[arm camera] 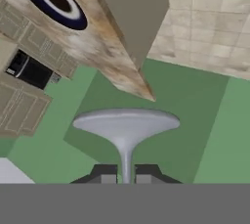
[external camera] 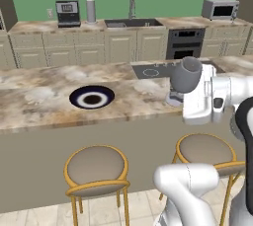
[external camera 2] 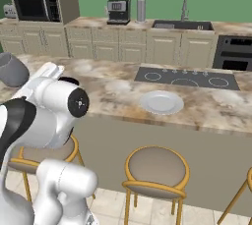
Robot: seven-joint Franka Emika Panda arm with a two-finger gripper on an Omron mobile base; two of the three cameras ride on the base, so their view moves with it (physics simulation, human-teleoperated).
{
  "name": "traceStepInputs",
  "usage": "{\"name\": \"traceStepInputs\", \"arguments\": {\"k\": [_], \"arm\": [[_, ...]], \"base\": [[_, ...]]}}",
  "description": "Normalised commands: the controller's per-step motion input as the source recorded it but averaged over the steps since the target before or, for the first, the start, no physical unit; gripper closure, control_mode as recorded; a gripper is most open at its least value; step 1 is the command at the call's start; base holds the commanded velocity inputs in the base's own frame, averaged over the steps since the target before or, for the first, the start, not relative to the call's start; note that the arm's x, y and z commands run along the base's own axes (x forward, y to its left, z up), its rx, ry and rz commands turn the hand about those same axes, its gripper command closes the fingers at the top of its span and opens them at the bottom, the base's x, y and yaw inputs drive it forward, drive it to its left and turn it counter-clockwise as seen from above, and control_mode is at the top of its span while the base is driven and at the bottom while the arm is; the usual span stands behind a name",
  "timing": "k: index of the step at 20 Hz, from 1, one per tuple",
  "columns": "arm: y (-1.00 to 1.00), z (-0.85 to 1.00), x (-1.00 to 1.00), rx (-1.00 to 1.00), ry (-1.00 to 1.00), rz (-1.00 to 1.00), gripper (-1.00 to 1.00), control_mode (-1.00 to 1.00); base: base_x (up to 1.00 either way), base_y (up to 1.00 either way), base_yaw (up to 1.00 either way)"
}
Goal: Retrieve the wine glasses from the counter and place one next to each plate.
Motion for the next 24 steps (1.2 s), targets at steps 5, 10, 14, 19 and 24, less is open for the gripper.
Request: {"name": "traceStepInputs", "arguments": {"k": [5,10,14,19,24], "arm": [[-0.71,-0.44,1.00,0.00,0.00,0.20,1.00,-1.00],[-0.33,-0.45,1.00,0.00,0.00,0.10,1.00,-1.00],[-0.08,-0.46,1.00,-0.03,0.01,0.02,1.00,-1.00],[0.00,-0.29,1.00,-0.06,0.04,0.00,1.00,-1.00],[0.00,-0.13,0.87,-0.04,0.12,0.00,1.00,-1.00]], "base": [[0.00,0.00,0.00],[0.00,0.00,0.00],[0.00,0.00,0.00],[0.00,0.00,0.00],[0.00,0.00,0.00]]}}
